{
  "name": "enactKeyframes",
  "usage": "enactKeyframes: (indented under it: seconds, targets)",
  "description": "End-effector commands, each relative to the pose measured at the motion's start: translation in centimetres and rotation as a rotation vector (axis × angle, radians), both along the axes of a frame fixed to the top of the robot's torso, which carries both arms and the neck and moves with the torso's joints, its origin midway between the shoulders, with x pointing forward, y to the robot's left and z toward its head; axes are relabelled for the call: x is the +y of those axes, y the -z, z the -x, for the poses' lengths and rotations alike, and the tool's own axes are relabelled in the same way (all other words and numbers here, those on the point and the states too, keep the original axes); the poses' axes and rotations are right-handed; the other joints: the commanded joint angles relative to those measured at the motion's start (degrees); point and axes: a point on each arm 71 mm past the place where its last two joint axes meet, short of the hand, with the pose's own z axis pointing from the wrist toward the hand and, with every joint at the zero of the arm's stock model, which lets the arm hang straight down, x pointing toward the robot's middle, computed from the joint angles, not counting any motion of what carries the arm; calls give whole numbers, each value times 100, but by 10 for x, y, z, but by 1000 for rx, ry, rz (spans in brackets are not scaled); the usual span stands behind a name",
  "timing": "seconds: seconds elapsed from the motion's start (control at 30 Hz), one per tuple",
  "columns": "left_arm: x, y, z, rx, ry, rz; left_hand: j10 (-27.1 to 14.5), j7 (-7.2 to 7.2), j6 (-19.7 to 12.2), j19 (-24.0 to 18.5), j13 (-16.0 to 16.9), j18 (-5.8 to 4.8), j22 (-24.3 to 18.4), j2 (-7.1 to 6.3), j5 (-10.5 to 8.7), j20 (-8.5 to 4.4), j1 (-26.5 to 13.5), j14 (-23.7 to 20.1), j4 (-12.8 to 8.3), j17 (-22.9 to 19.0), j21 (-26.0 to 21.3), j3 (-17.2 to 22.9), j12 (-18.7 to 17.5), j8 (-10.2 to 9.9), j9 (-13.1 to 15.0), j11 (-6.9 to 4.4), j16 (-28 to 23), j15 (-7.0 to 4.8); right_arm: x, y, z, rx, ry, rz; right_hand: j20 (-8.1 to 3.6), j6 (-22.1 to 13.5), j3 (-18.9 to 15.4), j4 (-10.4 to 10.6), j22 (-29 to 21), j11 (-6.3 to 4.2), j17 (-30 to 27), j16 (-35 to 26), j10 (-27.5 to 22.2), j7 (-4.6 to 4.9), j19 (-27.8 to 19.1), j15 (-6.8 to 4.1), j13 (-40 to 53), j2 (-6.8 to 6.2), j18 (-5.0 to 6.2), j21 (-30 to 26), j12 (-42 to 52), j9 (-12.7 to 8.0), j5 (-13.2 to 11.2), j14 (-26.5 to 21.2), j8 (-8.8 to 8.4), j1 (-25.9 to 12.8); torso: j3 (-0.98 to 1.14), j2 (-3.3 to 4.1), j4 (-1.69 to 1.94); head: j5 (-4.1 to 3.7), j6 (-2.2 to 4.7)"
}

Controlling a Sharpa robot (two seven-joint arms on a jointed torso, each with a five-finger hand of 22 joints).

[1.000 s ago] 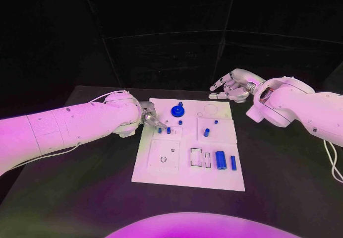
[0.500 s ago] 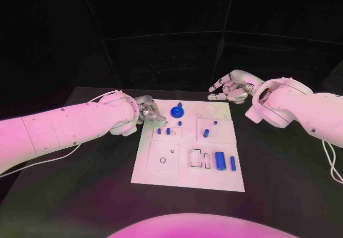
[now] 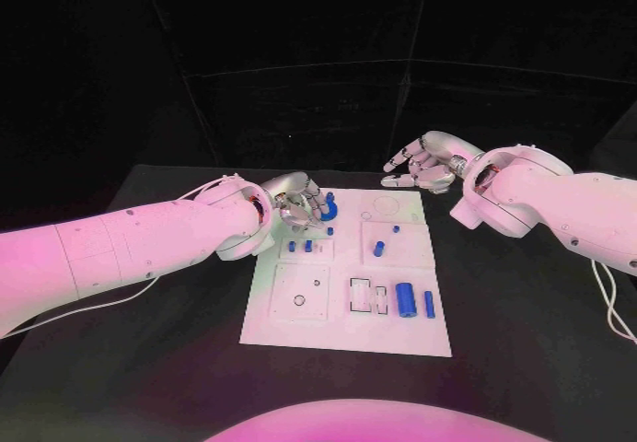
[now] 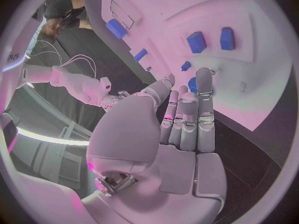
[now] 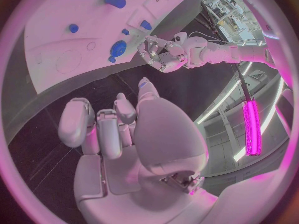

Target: Assemble the parts on the task board

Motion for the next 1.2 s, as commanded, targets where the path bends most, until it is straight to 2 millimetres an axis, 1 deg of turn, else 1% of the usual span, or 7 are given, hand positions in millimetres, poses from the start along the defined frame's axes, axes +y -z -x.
enactKeyframes:
  seconds: [0.03, 0.1, 0.3, 0.63, 0.93, 1.07, 1.2]
  targets:
    - [-10, -1, 2, -129, 86, -92, 24, -21, 111, 49, -183, 70, 0, -58, -12, 44, -53, 122, 58, 54, -4, -44, -88, -101, -139, 6, 129, 17, 1, -2, -1, -17, 1, -6, -7, -26, -34, 4, -6, 0, 643, -29, -39, 5, -34, -45, -5, 31, 25, -36, -22, -5, 18, 397, 39, -14, 1, -3, 4, -11, 12]
    - [-14, 3, 1, -134, 99, -146, 37, -37, 244, 118, -324, 77, 14, -74, -10, 32, -65, 233, 82, 130, 27, -77, -156, -152, -236, -5, 270, 16, 2, -2, -1, -17, 0, -6, -7, -26, -35, 3, -7, -1, 646, -28, -40, 5, -34, -45, -7, 36, 25, -37, -22, -5, 31, 398, 41, -10, 2, -2, 0, -9, 12]
    - [-22, 11, -2, -162, 113, -244, -58, 6, 412, 180, -579, 60, 32, -55, -16, 62, -15, 226, 87, -23, 52, -111, -313, -252, -401, 49, 256, 47, 4, -2, -1, -17, -3, -7, -7, -26, -35, 3, -7, -1, 646, -28, -40, 5, -34, -45, -7, 36, 25, -37, -22, -5, 31, 398, 41, -10, 7, -2, -6, -11, 22]
    - [-33, 15, -9, -177, 105, -283, 68, -29, 627, 848, -934, -129, 934, -19, -14, 9, 38, 764, 98, 514, 1207, -181, -396, -415, -657, 4, 950, -11, 6, -2, -1, -17, -7, -8, -7, -27, -37, 2, -5, -1, 645, -28, -41, 5, -33, -46, -8, 43, 25, -36, -23, -5, 46, 398, 43, -5, 5, 1, -10, -42, 13]
    - [-38, 19, -11, -135, 118, -321, 323, -47, 813, 1129, -1112, -230, 1406, 53, -16, -20, 59, 982, 109, 756, 1785, -112, -405, -460, -769, -24, 1241, -39, 8, -1, -2, -16, -10, -8, -7, -27, -37, 2, -5, -1, 645, -28, -41, 5, -33, -46, -8, 43, 25, -36, -23, -5, 46, 398, 43, -5, 8, -4, 4, -62, -5]
    - [-38, 23, -12, -101, 125, -349, 456, -43, 874, 1214, -1183, -258, 1541, 53, -14, -36, 54, 1047, 108, 811, 1949, -72, -421, -489, -817, -40, 1318, -57, 9, -1, -2, -14, -13, -8, -8, -29, -39, 1, 3, -2, 648, -27, -36, 4, -29, -47, -3, 52, 23, -32, -17, -5, 65, 399, 46, 1, 3, -2, -2, -67, 6]
    - [-37, 25, -13, -76, 127, -363, 529, -45, 920, 1269, -1237, -279, 1636, 24, -17, -49, 0, 1076, 131, 796, 2062, -77, -446, -508, -850, -51, 1336, -70, 9, -1, -2, -13, -14, -7, -8, -29, -39, 1, 3, -2, 648, -27, -36, 4, -29, -47, -3, 52, 23, -32, -17, -5, 65, 399, 46, 1, 5, -8, 10, -78, -1]
